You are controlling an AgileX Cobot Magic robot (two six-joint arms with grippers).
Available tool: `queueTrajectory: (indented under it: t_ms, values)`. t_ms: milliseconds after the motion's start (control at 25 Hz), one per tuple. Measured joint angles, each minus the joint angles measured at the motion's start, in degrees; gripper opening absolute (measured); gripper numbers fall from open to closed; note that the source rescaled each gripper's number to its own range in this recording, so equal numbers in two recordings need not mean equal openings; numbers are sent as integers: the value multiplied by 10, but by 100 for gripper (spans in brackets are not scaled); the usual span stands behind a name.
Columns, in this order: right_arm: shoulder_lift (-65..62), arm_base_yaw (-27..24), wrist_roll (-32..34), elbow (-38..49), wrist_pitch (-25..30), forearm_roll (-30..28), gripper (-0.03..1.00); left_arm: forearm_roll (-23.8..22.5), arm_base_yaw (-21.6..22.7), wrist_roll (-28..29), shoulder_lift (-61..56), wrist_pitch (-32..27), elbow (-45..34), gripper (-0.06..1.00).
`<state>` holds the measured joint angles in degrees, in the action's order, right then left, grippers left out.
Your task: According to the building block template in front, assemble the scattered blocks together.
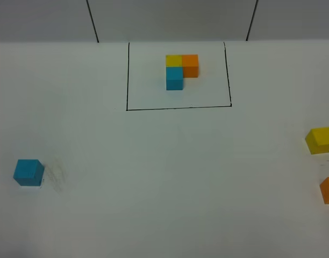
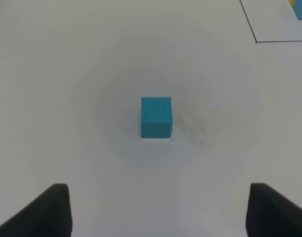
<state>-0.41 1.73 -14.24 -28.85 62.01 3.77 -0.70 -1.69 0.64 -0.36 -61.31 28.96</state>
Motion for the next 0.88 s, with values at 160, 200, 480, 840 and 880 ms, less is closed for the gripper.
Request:
queueTrajectory:
  t_ms: [160, 200, 480, 840, 880]
  values:
    - [0, 0, 0, 0, 0, 0, 0, 0, 0, 0, 0, 0, 0, 54]
    - [0, 0, 0, 0, 0, 0, 0, 0, 0, 0, 0, 0, 0, 54]
    - [0, 0, 0, 0, 0, 0, 0, 0, 0, 9, 4, 0, 1, 54]
    - [0, 0, 0, 0, 0, 0, 0, -1, 0, 43, 237, 6, 103, 71]
    - [0, 0, 0, 0, 0, 0, 0, -1, 0, 43, 276, 4, 115, 74]
